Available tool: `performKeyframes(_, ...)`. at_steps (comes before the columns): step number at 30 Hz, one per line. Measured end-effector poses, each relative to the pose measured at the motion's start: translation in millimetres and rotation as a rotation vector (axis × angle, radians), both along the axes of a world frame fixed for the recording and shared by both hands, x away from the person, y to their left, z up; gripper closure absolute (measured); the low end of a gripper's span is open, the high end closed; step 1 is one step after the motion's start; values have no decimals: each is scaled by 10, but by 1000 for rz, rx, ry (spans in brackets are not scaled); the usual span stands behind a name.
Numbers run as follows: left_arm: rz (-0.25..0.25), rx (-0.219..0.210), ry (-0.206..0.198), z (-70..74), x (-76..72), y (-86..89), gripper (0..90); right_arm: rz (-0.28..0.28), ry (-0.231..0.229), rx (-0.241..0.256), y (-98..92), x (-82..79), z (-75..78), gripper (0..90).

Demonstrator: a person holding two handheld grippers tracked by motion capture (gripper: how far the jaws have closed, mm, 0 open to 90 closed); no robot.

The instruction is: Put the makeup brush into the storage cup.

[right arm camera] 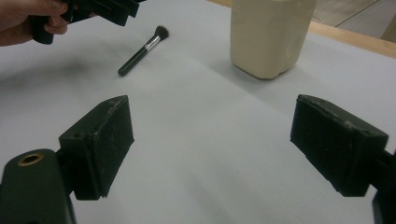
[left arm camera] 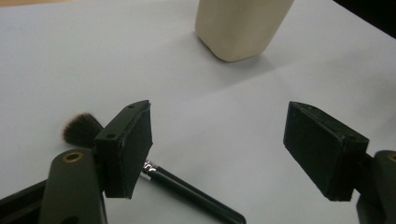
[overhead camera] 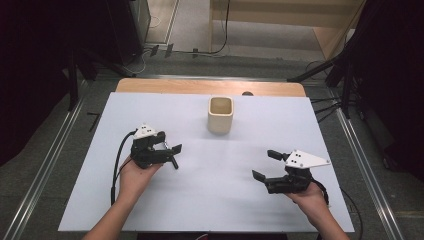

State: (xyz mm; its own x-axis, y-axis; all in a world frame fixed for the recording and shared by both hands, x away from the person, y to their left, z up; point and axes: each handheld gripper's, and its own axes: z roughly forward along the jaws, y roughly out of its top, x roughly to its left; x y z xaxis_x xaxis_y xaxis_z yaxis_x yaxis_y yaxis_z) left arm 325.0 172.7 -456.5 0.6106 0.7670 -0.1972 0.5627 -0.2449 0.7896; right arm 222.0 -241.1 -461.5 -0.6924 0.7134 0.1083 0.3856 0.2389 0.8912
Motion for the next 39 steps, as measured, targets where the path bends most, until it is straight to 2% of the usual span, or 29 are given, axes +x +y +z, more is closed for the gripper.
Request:
performKeyframes(2, 23, 19, -16, 9, 15, -17, 244, -1, 0, 0, -1, 0, 1, 143)
performKeyframes(3, 23, 19, -16, 9, 15, -17, 245, -1, 0, 0, -1, 0, 1, 143)
performKeyframes(6, 80, 13, -24, 17, 62, -57, 246, -2, 0, 3, 0, -1, 5, 144)
performKeyframes(8, 91, 9, -19, 18, 78, -65, 247, -3, 1, 4, 0, -2, 5, 144)
performKeyframes(9, 108, 0, 5, 18, 110, -79, 249, -5, 2, 8, 1, -7, 9, 144)
performKeyframes(10, 108, 0, 5, 18, 110, -79, 249, -5, 2, 8, 1, -7, 9, 144)
performKeyframes(12, 121, 10, 52, 12, 142, -75, 249, -3, -1, 9, -7, -14, 16, 144)
performKeyframes(13, 121, 10, 52, 12, 142, -75, 248, -3, -1, 11, -9, -17, 18, 143)
performKeyframes(14, 125, 28, 90, 22, 168, -64, 248, -3, -3, 11, -11, -20, 20, 143)
performKeyframes(16, 125, 35, 98, 35, 178, -56, 247, -2, -2, 11, -11, -21, 21, 143)
performKeyframes(17, 126, 49, 130, 72, 199, -48, 247, -2, -2, 12, -11, -21, 22, 144)
performKeyframes(18, 126, 49, 130, 72, 199, -48, 247, -2, -2, 12, -11, -21, 22, 144)
performKeyframes(19, 122, 48, 182, 102, 229, -47, 247, 1, -2, 11, -9, -21, 23, 144)
performKeyframes(20, 122, 48, 182, 102, 229, -47, 247, 1, -4, 9, -6, -22, 22, 144)
performKeyframes(21, 116, 51, 216, 108, 249, -49, 247, 3, -2, 6, -3, -25, 22, 144)
performKeyframes(22, 113, 62, 277, 114, 285, -56, 248, 5, -2, 3, 0, -26, 21, 143)
performKeyframes(24, 112, 88, 317, 113, 313, -63, 249, 7, -4, -1, 3, -26, 20, 144)
performKeyframes(28, 121, 111, 403, 106, 379, -62, 252, 7, -5, -6, 5, -27, 19, 144)
performKeyframes(29, 121, 111, 403, 106, 379, -62, 254, 7, -5, -6, 5, -27, 19, 144)
performKeyframes(35, 145, 148, 467, 114, 435, -51, 263, 6, 7, 1, 31, -20, 22, 143)
performKeyframes(37, 163, 142, 491, 99, 447, -50, 263, 6, 7, -13, 43, -24, 23, 144)
performKeyframes(39, 180, 140, 498, 84, 454, -62, 265, 3, 7, -30, 58, -31, 22, 145)
